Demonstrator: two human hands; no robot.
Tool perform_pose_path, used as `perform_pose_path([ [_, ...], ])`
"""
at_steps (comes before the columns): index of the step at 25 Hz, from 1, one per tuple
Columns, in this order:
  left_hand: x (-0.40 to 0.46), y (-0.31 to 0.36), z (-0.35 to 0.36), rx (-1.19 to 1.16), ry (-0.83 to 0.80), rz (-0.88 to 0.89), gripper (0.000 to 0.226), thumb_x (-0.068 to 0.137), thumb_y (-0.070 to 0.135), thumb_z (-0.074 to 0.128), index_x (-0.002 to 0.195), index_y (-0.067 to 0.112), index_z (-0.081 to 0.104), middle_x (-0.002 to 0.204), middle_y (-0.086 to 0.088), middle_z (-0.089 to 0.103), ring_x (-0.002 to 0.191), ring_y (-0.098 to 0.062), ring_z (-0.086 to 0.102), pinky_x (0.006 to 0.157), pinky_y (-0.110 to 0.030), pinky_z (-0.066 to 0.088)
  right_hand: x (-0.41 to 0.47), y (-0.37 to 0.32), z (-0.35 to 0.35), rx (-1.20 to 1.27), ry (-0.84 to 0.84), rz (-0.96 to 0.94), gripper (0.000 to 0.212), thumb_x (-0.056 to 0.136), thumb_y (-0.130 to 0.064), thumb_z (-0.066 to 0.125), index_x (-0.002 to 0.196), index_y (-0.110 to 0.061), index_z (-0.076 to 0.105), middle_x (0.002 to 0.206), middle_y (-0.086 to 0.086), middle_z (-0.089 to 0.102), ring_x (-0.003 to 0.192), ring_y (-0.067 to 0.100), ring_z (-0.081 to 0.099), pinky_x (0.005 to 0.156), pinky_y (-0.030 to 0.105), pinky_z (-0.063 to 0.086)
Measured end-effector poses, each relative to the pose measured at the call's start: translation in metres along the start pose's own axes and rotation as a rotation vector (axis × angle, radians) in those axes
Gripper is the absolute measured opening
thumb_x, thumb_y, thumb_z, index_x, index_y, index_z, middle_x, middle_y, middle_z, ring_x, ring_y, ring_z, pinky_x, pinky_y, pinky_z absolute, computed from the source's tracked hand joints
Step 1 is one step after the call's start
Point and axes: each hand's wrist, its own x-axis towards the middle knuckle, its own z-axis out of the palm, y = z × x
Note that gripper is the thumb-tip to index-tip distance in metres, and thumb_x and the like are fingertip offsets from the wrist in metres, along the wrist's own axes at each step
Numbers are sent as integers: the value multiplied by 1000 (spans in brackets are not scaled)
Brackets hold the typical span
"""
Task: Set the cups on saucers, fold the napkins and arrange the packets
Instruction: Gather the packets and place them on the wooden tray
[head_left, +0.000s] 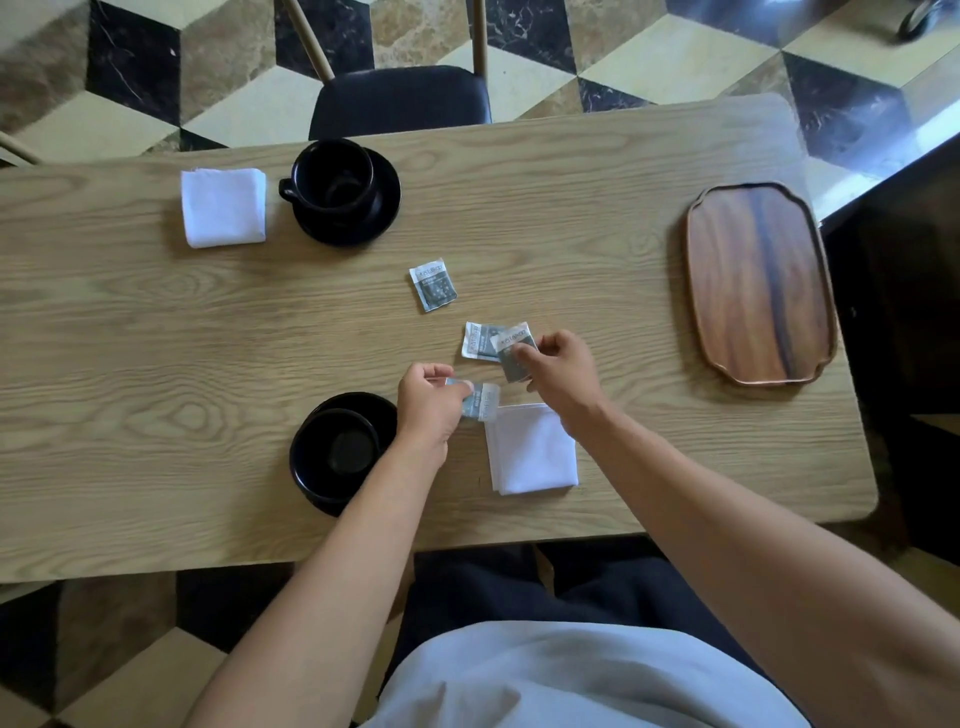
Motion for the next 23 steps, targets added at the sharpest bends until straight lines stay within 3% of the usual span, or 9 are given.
perform_pose_path([
  [4,-9,-3,6,-80,-64,-61,27,86,-11,63,106,6,71,112,-23,71,97,-32,71,94,-45,58,-26,2,-12,247,-34,77,11,92,-9,72,97,-9,63,91,11,72,59,8,69,52,23,52],
  [7,-20,4,18,-187,-118,-124,30,90,-18,52,112,-6,69,110,-29,69,83,-31,67,78,-40,57,-43,0,-26,400,-40,134,12,92,-5,71,99,-4,61,91,14,71,62,15,68,50,24,50],
  [10,-35,21,38,-307,-197,-180,28,92,-18,49,113,-11,66,94,-25,68,64,-26,68,53,-29,58,-61,0,-46,442,-57,143,9,94,-9,69,96,-4,62,81,12,68,53,12,61,46,23,42],
  [11,-43,24,48,-328,-247,-202,28,93,-17,48,114,-12,65,91,-24,67,62,-25,68,52,-29,58,-67,2,-55,439,-38,142,8,95,-10,69,93,-6,62,78,10,68,52,12,59,47,23,41],
  [13,-63,26,70,-363,-368,-240,31,95,-18,44,122,-16,59,106,-30,64,75,-31,65,68,-36,58,-80,9,-74,468,54,147,9,95,-12,69,90,-9,62,77,8,69,55,13,62,48,24,42],
  [16,-99,27,96,-322,-509,-232,36,95,-21,36,128,-21,52,120,-33,58,92,-35,60,75,-35,50,-95,14,-104,579,181,143,10,95,-11,68,100,-5,62,82,11,70,63,15,66,53,24,47],
  [20,-144,13,121,-122,-713,-137,21,95,-13,47,104,-8,66,89,-20,68,77,-26,62,73,-34,51,-115,23,-156,648,257,77,14,94,-9,69,105,-2,62,90,15,72,71,19,68,59,26,53],
  [23,-176,3,142,52,-764,-76,15,93,-7,59,108,-3,61,84,-18,68,68,-22,65,65,-32,50,-133,35,-205,609,296,40,21,93,-14,71,108,0,65,96,15,75,81,24,72,71,36,58],
])
